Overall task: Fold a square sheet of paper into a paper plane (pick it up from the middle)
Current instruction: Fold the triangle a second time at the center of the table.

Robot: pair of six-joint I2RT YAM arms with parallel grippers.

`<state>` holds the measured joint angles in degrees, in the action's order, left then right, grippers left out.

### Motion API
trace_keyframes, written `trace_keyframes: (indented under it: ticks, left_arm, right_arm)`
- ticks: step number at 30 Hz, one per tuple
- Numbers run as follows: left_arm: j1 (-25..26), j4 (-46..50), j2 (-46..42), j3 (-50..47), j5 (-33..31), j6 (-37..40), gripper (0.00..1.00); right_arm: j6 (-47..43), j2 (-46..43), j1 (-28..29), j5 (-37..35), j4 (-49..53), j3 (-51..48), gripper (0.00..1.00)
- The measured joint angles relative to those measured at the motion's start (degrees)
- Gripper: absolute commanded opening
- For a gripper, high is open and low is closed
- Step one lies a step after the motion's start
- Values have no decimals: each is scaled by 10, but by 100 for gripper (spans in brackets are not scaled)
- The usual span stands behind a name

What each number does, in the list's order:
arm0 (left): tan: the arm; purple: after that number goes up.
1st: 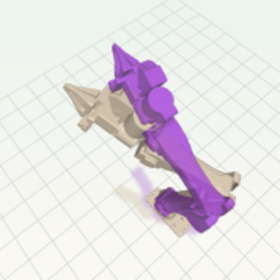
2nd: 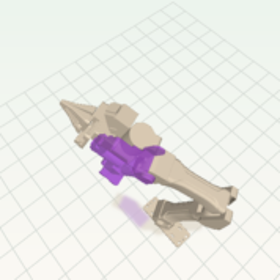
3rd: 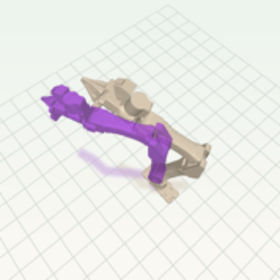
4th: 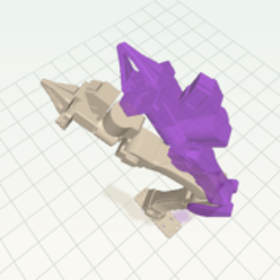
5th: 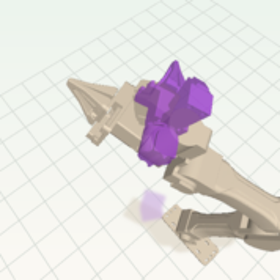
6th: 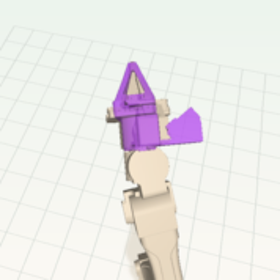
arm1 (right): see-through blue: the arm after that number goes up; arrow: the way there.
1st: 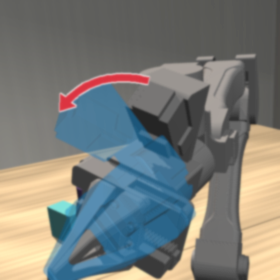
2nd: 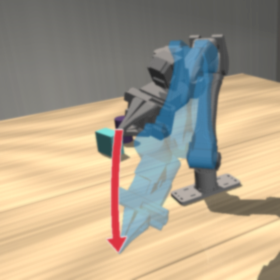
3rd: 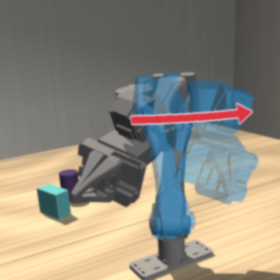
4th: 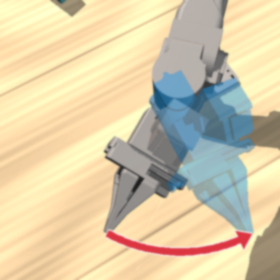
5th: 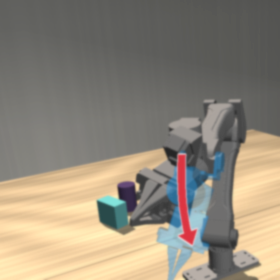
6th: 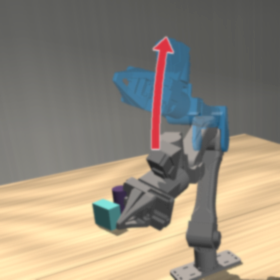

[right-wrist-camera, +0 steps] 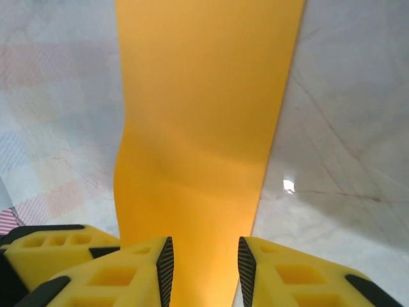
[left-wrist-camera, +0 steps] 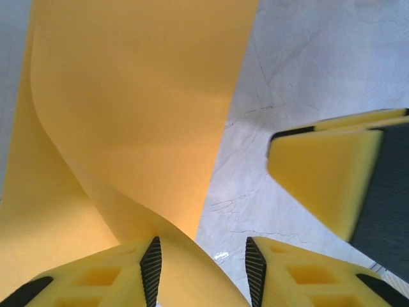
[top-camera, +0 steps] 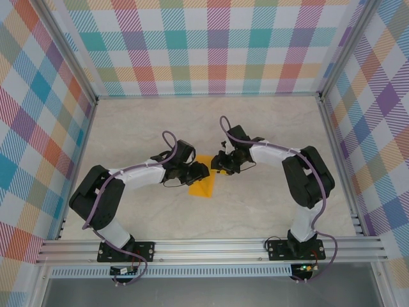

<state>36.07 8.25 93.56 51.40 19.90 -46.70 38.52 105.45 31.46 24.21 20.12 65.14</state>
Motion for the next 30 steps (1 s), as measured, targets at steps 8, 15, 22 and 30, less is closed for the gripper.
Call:
trace_keyframes:
  ticks: [8,15,22,30]
  left_arm:
    - [0,-14,26,0,0,-2,53]
    - [0,-20,27,0,0,-6,40]
    - [0,-22,27,0,-4,-5,23]
    - [0,-19,27,0,-11,-4,20]
  right_arm:
    - [3,-42,-7,-13,-10,-62,35]
    - [3,-46,-7,16,-37,-84,41]
    - [2,-46,-7,67,-71,-84,38]
    - [-2,-13,2,96,-75,-76,30]
